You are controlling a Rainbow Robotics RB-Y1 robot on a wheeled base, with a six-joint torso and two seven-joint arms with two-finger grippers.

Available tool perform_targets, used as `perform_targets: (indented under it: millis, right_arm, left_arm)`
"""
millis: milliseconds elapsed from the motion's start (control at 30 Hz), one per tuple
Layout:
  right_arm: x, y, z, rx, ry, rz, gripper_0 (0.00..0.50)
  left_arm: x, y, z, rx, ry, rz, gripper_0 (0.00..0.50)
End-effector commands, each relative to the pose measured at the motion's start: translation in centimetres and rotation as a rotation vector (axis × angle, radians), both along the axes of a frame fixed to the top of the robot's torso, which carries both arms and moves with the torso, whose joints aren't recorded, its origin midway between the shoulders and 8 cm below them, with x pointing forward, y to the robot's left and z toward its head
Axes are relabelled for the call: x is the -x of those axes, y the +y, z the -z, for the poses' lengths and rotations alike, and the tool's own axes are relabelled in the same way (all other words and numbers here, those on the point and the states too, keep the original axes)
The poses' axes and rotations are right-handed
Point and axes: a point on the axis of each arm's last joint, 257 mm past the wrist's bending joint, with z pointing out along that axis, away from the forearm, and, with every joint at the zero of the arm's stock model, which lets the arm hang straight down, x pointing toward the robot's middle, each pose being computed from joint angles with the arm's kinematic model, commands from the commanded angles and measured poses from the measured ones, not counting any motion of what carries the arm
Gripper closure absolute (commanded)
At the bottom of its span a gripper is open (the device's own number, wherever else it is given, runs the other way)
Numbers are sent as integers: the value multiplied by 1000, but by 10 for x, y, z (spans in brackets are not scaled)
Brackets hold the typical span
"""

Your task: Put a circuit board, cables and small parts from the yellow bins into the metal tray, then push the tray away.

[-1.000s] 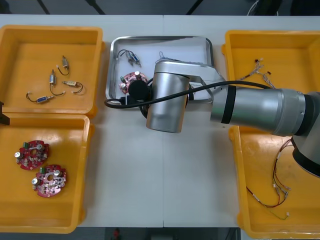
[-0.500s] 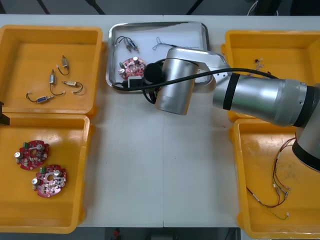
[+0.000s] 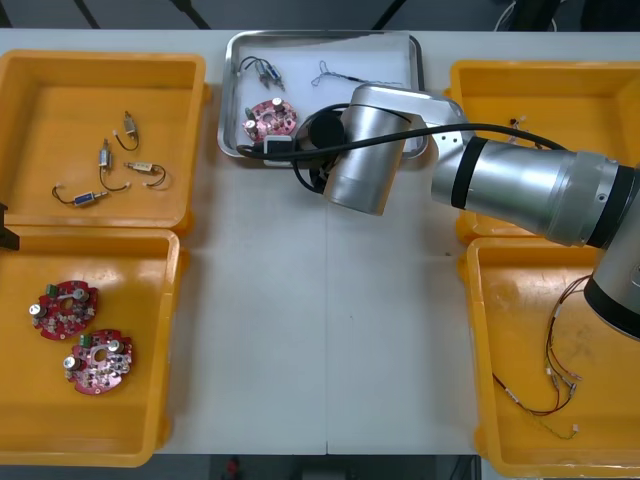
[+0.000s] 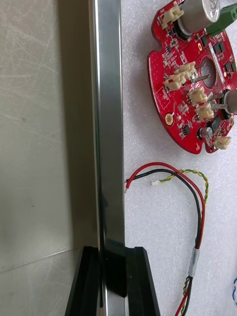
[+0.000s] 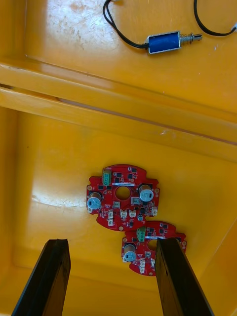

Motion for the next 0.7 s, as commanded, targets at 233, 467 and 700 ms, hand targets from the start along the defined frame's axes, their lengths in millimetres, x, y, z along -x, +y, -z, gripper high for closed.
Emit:
perform_targets:
  millis: [233, 467, 700]
  right_arm:
    - [-3, 11, -34, 40, -54, -42, 0]
    - [7, 12, -48, 31, -53, -32, 0]
    - [32, 4, -79, -5, -10, 14, 0]
  left_arm:
    - [-1, 14, -15, -53, -26, -3, 0]
    - [-1, 14, -15, -53, -26, -3, 0]
    - [-1, 14, -15, -53, -26, -3, 0]
